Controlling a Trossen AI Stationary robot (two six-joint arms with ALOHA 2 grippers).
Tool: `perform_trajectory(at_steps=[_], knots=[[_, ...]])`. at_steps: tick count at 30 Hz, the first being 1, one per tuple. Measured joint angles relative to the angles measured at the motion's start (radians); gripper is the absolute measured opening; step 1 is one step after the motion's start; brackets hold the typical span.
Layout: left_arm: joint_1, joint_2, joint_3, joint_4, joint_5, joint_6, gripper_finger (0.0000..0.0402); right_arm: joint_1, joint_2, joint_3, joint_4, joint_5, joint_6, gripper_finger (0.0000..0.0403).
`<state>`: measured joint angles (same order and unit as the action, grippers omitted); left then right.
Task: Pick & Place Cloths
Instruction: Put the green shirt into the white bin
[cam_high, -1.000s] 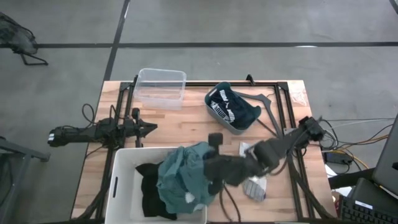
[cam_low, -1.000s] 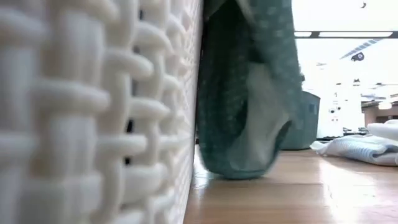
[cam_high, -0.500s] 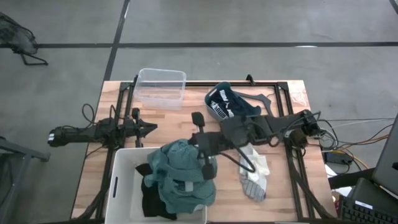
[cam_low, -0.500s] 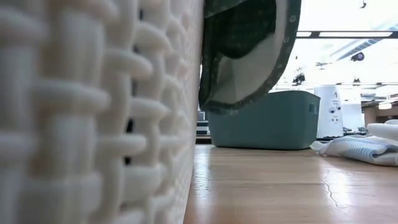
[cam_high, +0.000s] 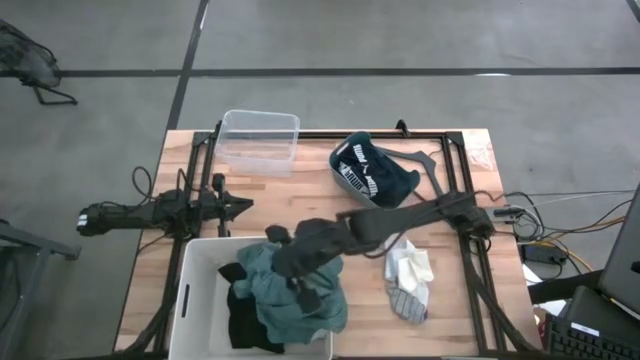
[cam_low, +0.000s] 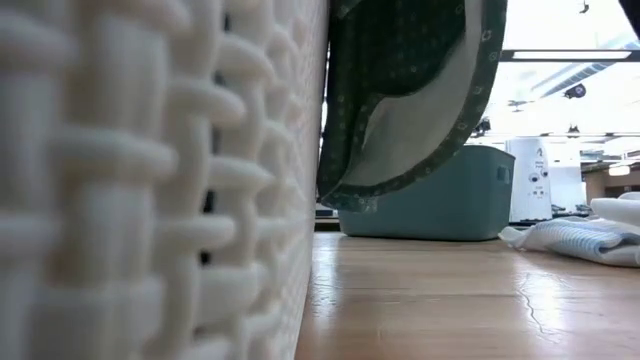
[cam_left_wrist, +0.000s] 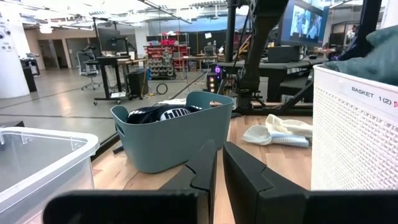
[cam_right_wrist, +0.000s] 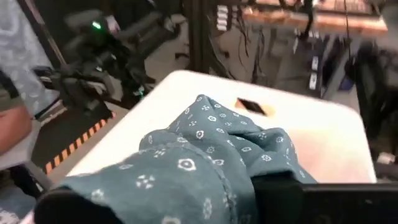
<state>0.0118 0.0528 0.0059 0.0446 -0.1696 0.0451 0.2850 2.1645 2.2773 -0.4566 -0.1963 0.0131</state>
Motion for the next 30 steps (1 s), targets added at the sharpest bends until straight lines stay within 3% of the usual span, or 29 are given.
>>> perform_trajectory(at_steps=[8,12,17,26,30], knots=[[0.0,0.0,0.0,0.0,0.0,0.0,0.0035,-0.001,0.092,0.06,-0.128,-0.014,0.044,0.0109],[0.0,0.0,0.0,0.0,0.0,0.0,0.0035,-0.002,0.076,0.076,-0.212,-0.007,0.066,0.0171],[0.0,0.0,0.0,0.0,0.0,0.0,0.0035,-0.001,0.024,0.077,-0.446,0.001,0.116,0.023],[0.0,0.0,0.0,0.0,0.0,0.0,0.0035,0.032,-0.049,0.077,-0.769,0.074,0.224,0.027],[0.0,0.0,0.0,0.0,0.0,0.0,0.0035,0.077,-0.061,0.076,-0.876,0.174,0.276,0.0276]])
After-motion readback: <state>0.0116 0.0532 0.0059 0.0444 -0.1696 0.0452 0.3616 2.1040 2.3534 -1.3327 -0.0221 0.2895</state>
